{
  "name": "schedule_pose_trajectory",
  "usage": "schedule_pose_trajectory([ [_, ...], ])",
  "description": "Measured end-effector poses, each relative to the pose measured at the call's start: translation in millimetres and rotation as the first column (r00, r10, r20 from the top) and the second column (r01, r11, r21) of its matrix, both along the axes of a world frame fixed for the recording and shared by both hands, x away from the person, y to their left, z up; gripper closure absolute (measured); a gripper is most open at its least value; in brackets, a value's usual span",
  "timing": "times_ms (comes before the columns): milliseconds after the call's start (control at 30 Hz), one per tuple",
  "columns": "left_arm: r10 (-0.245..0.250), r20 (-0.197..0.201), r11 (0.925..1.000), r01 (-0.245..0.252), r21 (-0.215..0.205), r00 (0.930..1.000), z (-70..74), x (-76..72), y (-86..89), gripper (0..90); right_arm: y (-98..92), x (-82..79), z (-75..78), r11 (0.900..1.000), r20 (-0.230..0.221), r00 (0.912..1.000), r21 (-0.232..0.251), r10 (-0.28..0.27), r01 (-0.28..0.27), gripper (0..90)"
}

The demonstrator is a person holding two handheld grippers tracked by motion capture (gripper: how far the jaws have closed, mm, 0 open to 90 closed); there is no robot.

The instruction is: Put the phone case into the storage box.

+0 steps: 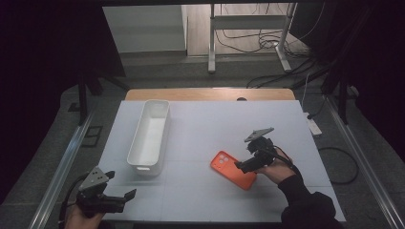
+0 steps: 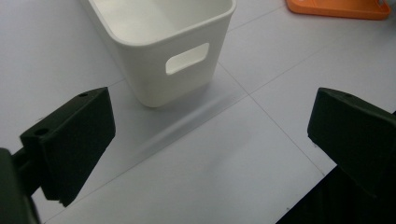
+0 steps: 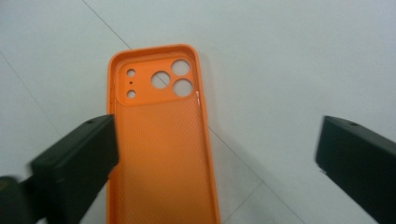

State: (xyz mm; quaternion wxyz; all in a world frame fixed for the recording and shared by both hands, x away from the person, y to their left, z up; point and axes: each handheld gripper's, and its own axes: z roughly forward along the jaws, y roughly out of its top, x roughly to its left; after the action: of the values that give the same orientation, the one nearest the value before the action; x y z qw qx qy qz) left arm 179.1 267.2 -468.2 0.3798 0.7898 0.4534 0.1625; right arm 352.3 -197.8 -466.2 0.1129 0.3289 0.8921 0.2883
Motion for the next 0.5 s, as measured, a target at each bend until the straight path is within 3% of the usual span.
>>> schedule_pose_trajectory([
  [100, -0.001, 0.0, 1.0, 0.001, 0.0, 1.0, 0.1, 0.1, 0.0, 1.7, -5.8, 0.3, 0.1, 1.0, 0.005, 1.0, 0.023, -0.002, 0.002, 0.0],
  [500, -0.002, 0.0, 1.0, 0.002, 0.002, 1.0, 0.1, 0.2, -0.2, 1.7, -10.9, 2.2, -8.1, 1.0, -0.018, 0.9996, 0.014, -0.023, 0.023, 0.0],
])
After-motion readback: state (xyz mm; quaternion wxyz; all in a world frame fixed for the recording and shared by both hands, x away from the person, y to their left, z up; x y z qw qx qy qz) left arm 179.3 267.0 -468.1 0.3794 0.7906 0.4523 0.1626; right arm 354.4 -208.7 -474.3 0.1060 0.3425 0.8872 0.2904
